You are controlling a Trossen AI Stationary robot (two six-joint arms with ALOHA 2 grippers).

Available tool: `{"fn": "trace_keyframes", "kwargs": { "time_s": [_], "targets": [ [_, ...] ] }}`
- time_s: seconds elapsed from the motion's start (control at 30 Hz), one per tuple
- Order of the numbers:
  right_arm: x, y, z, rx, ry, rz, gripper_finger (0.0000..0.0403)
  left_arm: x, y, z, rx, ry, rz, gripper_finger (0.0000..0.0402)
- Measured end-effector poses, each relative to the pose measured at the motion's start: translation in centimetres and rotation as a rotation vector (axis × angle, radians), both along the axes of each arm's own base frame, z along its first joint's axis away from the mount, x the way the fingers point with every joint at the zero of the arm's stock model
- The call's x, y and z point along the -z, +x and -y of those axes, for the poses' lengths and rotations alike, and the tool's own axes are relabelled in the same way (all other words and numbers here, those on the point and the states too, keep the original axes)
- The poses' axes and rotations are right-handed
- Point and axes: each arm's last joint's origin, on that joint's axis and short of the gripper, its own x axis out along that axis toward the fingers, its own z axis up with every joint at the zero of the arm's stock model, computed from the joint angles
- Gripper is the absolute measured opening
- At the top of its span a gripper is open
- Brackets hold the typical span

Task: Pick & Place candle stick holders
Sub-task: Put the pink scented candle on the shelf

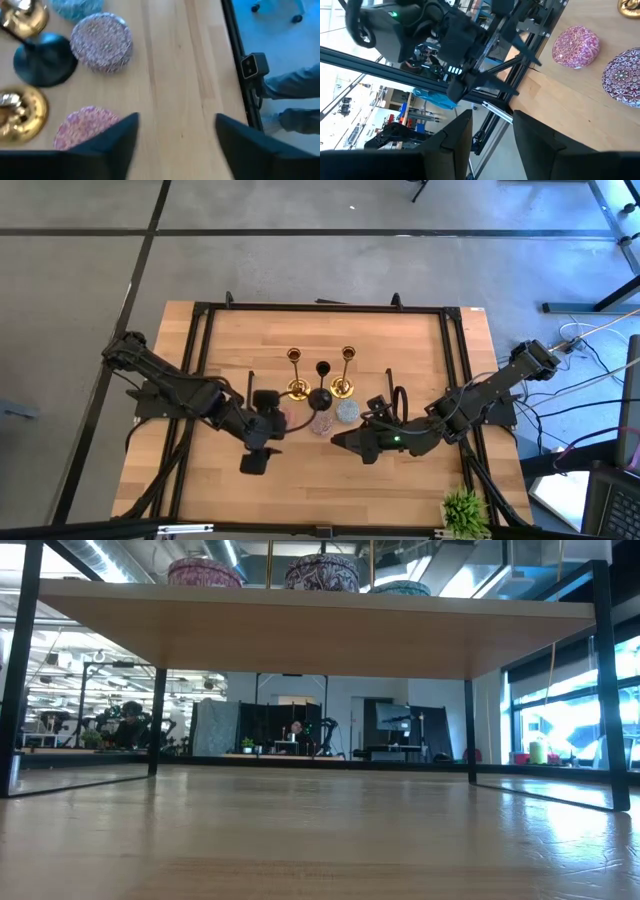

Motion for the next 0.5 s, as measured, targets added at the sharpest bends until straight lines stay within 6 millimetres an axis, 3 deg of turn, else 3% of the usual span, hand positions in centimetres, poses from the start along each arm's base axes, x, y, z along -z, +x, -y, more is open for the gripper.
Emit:
{"fn": "trace_keyframes", "kwargs": {
  "time_s": [0.2, 0.23, 0.5],
  "targets": [
    [0.0, 0.0, 0.0, -0.004, -0.011, -0.004, 0.0146, 0.3, -0.7, -0.1, -0.044, 0.01, -0.064, 0.0044],
    [0.1, 0.0, 0.1, -0.008, -0.02, -0.005, 0.0146, 0.5, -0.7, -0.4, -0.065, 0.009, -0.081, 0.0024],
    [0.0, -0.1, 0.1, -0.148, -0.262, -0.005, 0.0146, 1.3, -0.7, -2.1, -0.208, -0.053, -0.214, 0.0002]
  ]
}}
